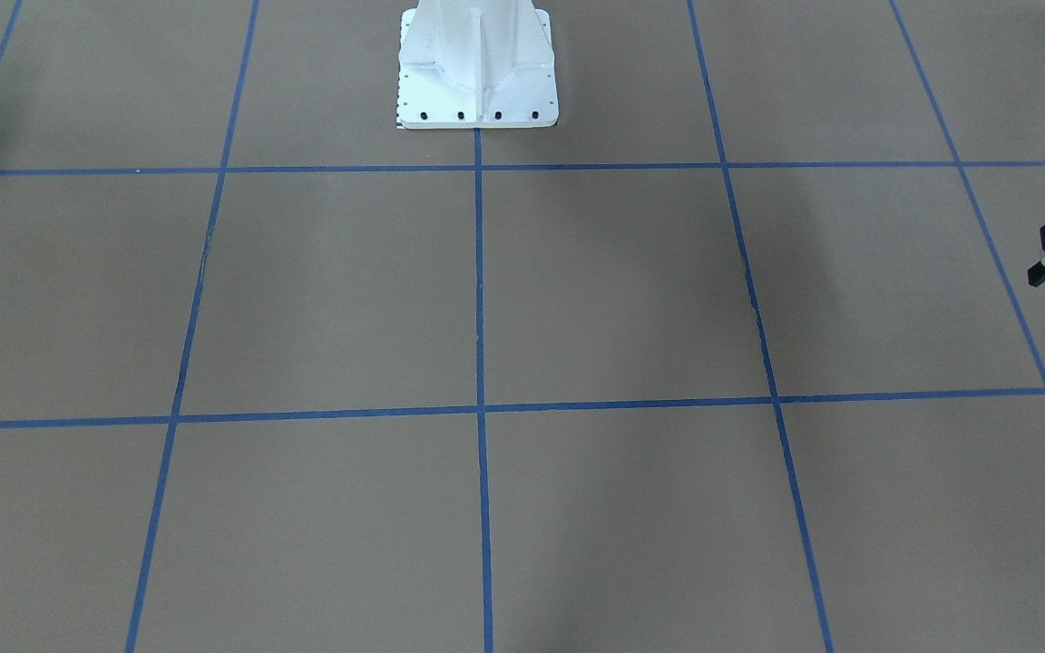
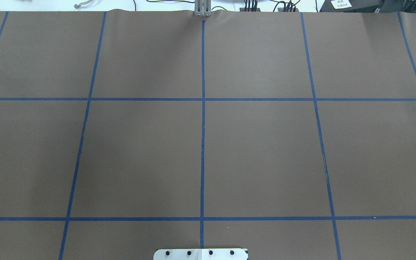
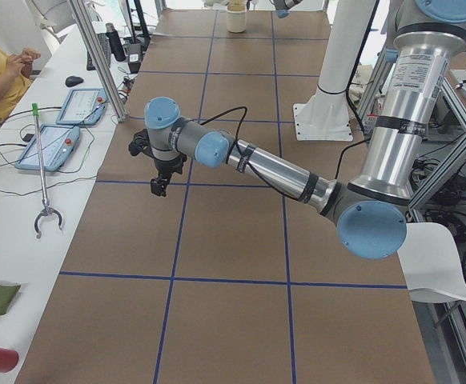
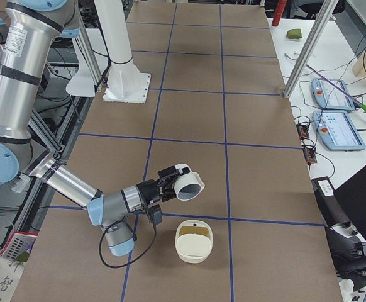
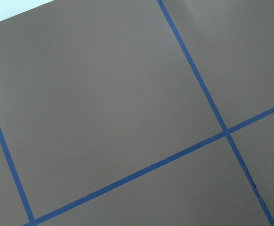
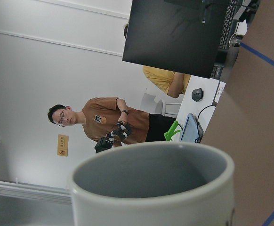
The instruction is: Left arm hands cup to right arm to dump lemon
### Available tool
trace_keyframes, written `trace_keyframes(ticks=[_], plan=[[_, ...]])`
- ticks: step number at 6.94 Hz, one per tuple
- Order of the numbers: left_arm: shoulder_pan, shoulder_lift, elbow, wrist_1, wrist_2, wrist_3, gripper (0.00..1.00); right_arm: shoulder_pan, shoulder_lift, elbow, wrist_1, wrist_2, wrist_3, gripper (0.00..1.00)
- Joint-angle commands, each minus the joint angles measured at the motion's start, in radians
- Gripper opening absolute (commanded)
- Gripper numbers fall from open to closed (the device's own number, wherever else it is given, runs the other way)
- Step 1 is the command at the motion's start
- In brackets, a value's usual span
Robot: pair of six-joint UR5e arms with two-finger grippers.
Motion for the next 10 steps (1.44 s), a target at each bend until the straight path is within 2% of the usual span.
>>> trace_keyframes(ticks=[1, 3, 4, 6, 7, 8, 10], plan=[[0.000, 0.001, 0.001, 0.000, 0.000, 0.000, 1.00, 0.080, 0.005, 0.006, -0.002, 0.195, -0.285, 0.00], [0.000, 0.001, 0.001, 0.001, 0.000, -0.002, 1.00, 0.149, 0.010, 0.060, -0.164, 0.321, -0.622, 0.00], [0.000, -0.002, 0.000, 0.001, -0.002, -0.013, 1.00, 0.150, 0.012, 0.087, -0.236, 0.335, -0.765, 0.00], [0.006, -0.012, -0.057, 0.001, -0.003, -0.171, 1.00, 0.150, 0.016, 0.128, -0.397, 0.329, -1.083, 0.00], [0.011, -0.015, -0.091, 0.003, -0.005, -0.257, 1.00, 0.150, 0.036, 0.131, -0.471, 0.322, -1.276, 0.00], [0.024, -0.035, -0.123, 0.003, -0.005, -0.361, 1.00, 0.150, 0.088, 0.145, -0.561, 0.305, -1.393, 0.00], [0.092, -0.104, -0.131, 0.000, -0.003, -0.535, 1.00, 0.149, 0.227, 0.148, -0.684, 0.300, -1.458, 0.00]])
